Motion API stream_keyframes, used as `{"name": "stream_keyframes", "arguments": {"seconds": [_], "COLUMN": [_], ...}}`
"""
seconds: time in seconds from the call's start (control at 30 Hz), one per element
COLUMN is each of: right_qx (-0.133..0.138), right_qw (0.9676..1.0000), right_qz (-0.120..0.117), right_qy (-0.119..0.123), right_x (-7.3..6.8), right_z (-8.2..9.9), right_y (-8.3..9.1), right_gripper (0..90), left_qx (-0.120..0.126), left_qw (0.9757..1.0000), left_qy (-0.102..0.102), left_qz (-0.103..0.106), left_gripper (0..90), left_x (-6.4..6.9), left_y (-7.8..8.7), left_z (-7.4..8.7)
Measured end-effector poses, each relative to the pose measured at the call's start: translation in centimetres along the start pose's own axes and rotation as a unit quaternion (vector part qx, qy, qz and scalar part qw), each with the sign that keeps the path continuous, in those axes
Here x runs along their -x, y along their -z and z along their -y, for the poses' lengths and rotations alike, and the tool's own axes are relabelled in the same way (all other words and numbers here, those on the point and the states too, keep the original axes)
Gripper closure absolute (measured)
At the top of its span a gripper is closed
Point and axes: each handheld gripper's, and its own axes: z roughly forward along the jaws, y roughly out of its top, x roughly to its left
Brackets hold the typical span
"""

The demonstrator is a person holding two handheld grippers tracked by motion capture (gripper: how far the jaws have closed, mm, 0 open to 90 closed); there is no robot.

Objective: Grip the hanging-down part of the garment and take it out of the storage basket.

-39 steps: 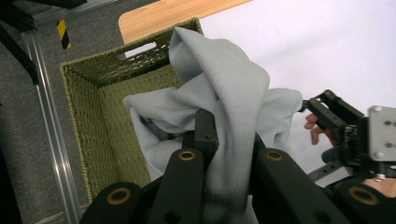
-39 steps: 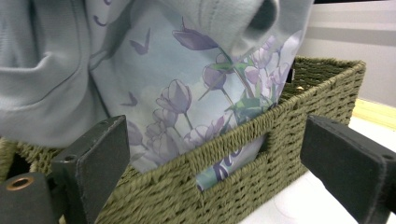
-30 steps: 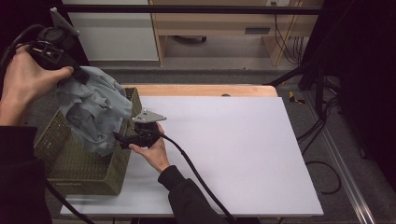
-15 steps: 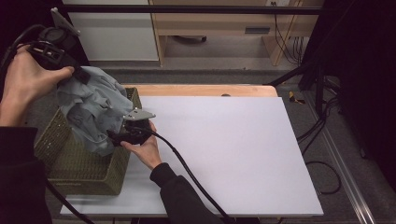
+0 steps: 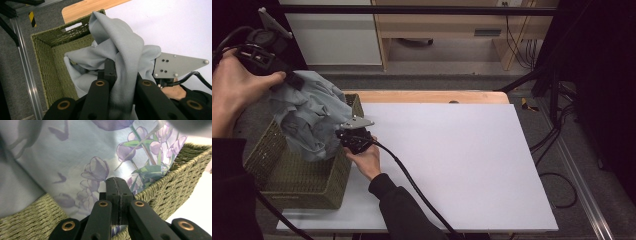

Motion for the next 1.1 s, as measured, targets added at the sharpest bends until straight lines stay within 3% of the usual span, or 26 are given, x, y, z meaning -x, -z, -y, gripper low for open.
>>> {"name": "stream_keyframes", "arguments": {"seconds": [0.23,0.37,0.4,0.43,0.47,0.5,0.53,0.73,0.8,0.83,0.87,0.9,0.97,1.1], "right_qx": [0.008,0.020,0.030,0.030,0.030,0.030,0.025,0.011,0.009,0.004,0.004,0.000,0.000,0.002], "right_qw": [0.9999,0.9996,0.9992,0.9992,0.9992,0.9992,0.9994,0.9999,0.9999,0.9998,0.9998,0.9991,0.9987,0.9983], "right_qz": [-0.014,-0.021,-0.025,-0.025,-0.027,-0.027,-0.023,-0.010,-0.012,0.005,0.005,0.030,0.041,0.054], "right_qy": [0.000,-0.006,0.004,0.004,0.002,0.002,0.003,-0.001,0.003,0.019,0.019,0.028,0.030,0.025], "right_x": [-0.1,-0.8,-1.3,-1.3,-1.6,-1.6,-1.8,-2.1,-2.3,-2.6,-2.6,-2.6,-2.6,-1.9], "right_z": [0.1,0.1,0.1,0.1,0.0,0.0,-0.2,-0.3,-0.2,-0.1,-0.1,0.0,0.0,-0.2], "right_y": [0.1,0.1,0.1,0.1,0.2,0.2,0.2,-0.2,-0.3,-0.6,-0.6,-0.8,-0.9,-0.9], "right_gripper": [87.6,50.2,32.5,32.5,19.0,19.0,11.0,8.2,8.0,13.0,13.0,23.5,27.4,57.2], "left_qx": [0.001,0.004,0.003,0.003,0.001,0.001,0.002,-0.001,0.002,0.000,0.000,0.000,0.001,0.003], "left_qw": [1.0000,1.0000,1.0000,1.0000,1.0000,1.0000,1.0000,1.0000,1.0000,1.0000,1.0000,1.0000,1.0000,1.0000], "left_qy": [0.001,0.000,-0.001,-0.001,-0.001,-0.002,-0.002,-0.008,-0.007,-0.007,-0.007,-0.007,-0.006,-0.006], "left_qz": [-0.001,-0.002,-0.001,-0.001,0.000,-0.001,-0.001,-0.003,-0.003,-0.003,-0.003,-0.003,-0.003,-0.002], "left_gripper": [83.3,83.3,83.3,83.3,83.3,83.3,83.3,83.3,83.3,83.3,83.3,83.3,83.3,83.3], "left_x": [-0.2,0.0,0.1,0.1,0.1,0.2,0.3,0.9,0.9,0.9,0.9,0.9,0.9,0.8], "left_y": [0.1,0.1,0.1,0.1,0.0,0.0,0.0,0.1,0.1,0.1,0.1,0.1,0.2,0.3], "left_z": [0.3,0.1,0.1,0.1,0.0,0.0,-0.1,-0.4,-0.4,-0.4,-0.4,-0.3,-0.3,-0.2]}}
